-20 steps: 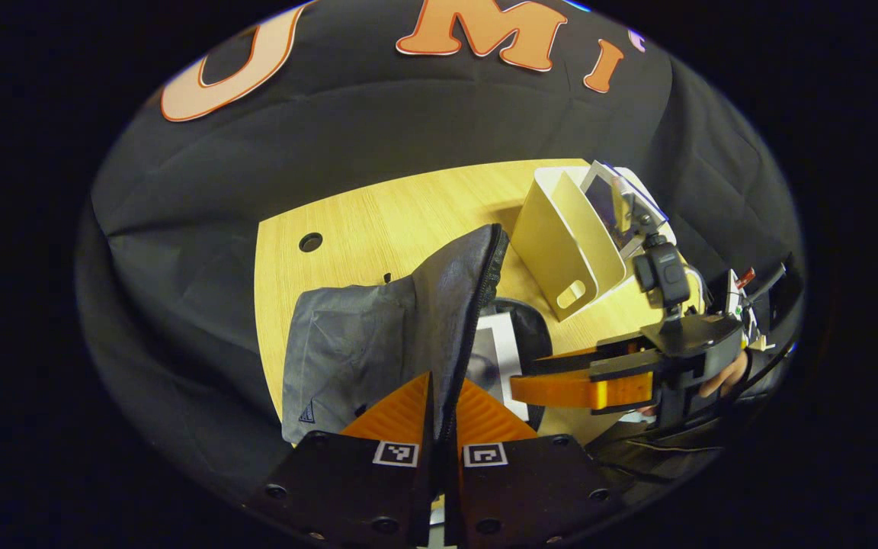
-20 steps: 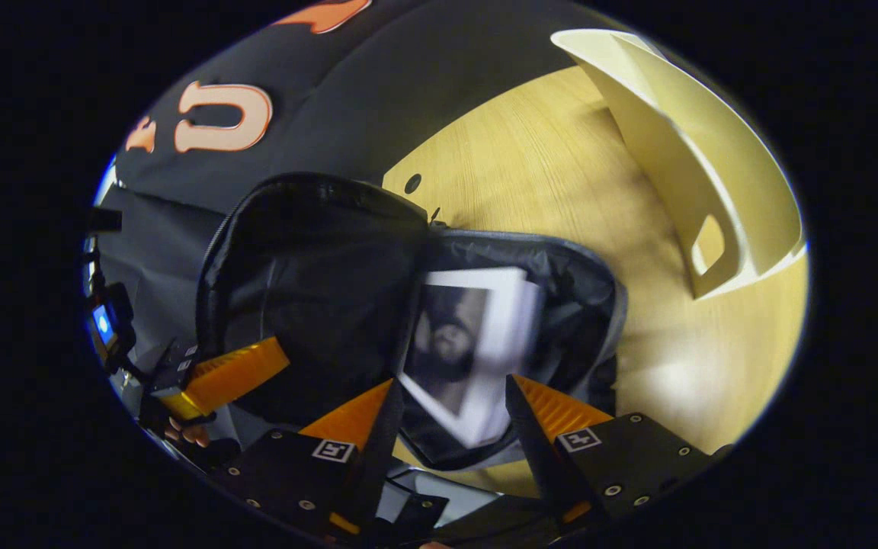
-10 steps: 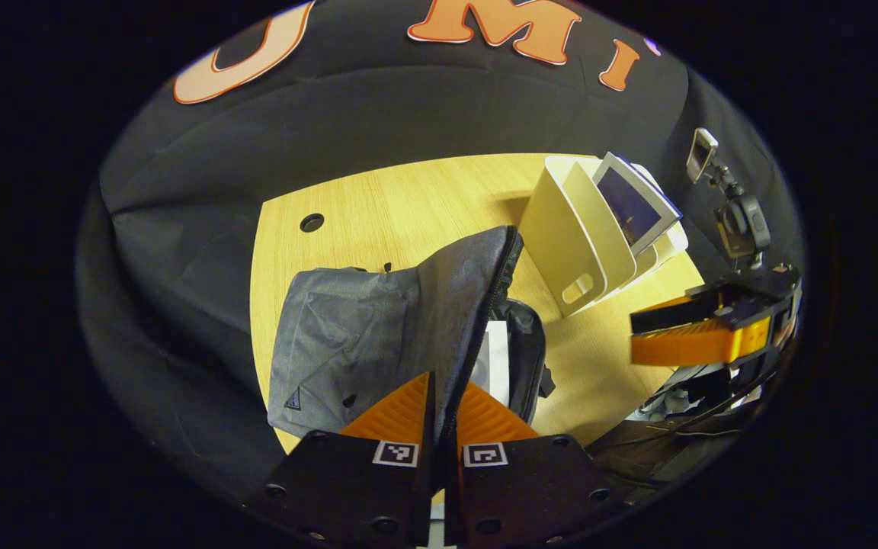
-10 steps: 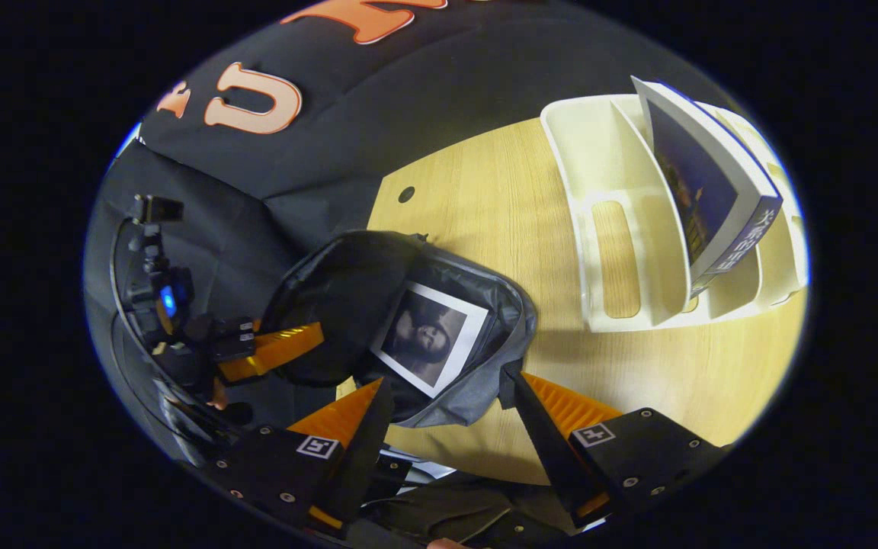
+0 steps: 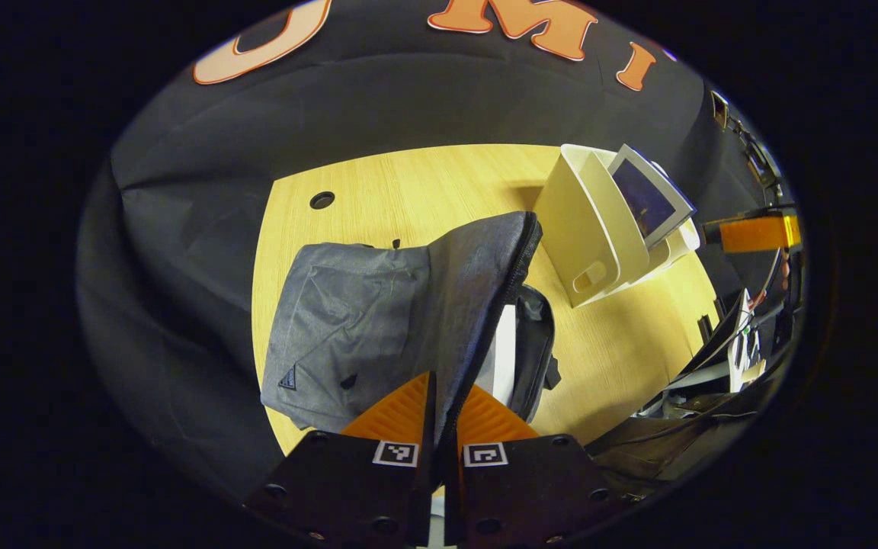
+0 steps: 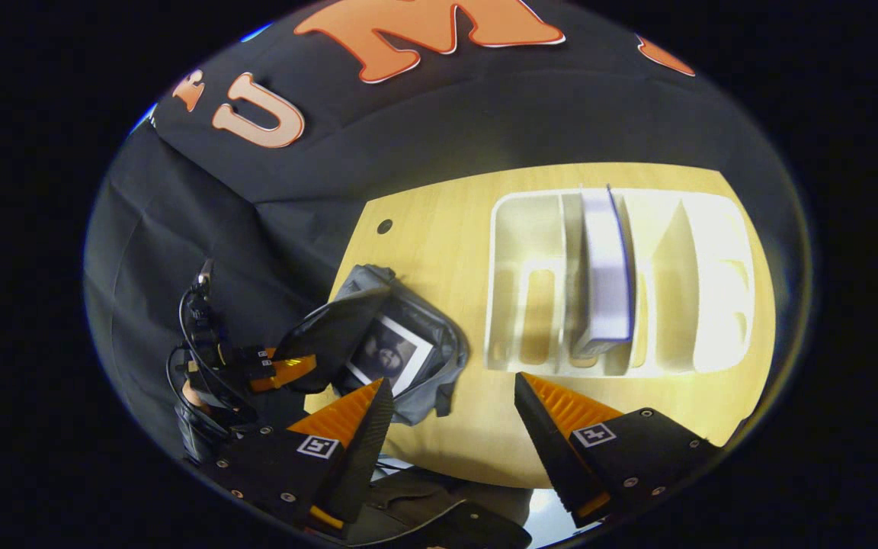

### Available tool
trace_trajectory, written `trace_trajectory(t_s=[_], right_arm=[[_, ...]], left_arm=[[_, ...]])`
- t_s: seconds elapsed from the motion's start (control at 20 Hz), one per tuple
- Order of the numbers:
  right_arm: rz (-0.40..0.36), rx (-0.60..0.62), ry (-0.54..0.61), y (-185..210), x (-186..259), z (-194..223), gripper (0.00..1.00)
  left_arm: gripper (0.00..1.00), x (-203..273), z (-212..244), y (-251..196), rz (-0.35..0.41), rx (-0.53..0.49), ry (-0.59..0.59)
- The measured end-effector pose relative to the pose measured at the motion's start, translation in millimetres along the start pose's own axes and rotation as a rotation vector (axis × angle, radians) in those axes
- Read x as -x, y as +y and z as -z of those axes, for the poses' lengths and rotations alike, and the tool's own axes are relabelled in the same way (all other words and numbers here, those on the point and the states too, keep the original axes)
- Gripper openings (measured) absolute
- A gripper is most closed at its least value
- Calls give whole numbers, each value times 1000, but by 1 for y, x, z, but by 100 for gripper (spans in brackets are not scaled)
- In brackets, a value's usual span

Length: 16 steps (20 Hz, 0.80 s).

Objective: Open the schoolbag, grab two books from the bookshelf and put them into the schoolbag.

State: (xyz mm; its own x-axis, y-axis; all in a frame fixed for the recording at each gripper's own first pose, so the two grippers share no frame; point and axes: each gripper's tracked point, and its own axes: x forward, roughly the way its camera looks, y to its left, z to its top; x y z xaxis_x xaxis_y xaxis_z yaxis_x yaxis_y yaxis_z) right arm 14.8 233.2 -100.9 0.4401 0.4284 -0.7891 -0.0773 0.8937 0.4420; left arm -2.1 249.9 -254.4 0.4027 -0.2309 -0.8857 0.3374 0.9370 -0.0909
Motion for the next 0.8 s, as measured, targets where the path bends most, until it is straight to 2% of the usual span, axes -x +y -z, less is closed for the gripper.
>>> trace_trajectory(t_s=[0.15, 0.35, 0.55, 0.8], right_arm=[[66, -29, 12, -25, 11, -22, 96], [151, -6, 29, -55, 8, -43, 96], [216, -19, 81, -84, -11, -51, 93], [254, -10, 136, -112, -43, -57, 88]], left_arm=[[7, -1, 3, 0, -11, 6, 3], [8, -1, 6, -1, -21, 24, 8], [7, 1, 7, 1, -52, 37, 13], [7, 0, 12, -1, -83, 91, 22]])
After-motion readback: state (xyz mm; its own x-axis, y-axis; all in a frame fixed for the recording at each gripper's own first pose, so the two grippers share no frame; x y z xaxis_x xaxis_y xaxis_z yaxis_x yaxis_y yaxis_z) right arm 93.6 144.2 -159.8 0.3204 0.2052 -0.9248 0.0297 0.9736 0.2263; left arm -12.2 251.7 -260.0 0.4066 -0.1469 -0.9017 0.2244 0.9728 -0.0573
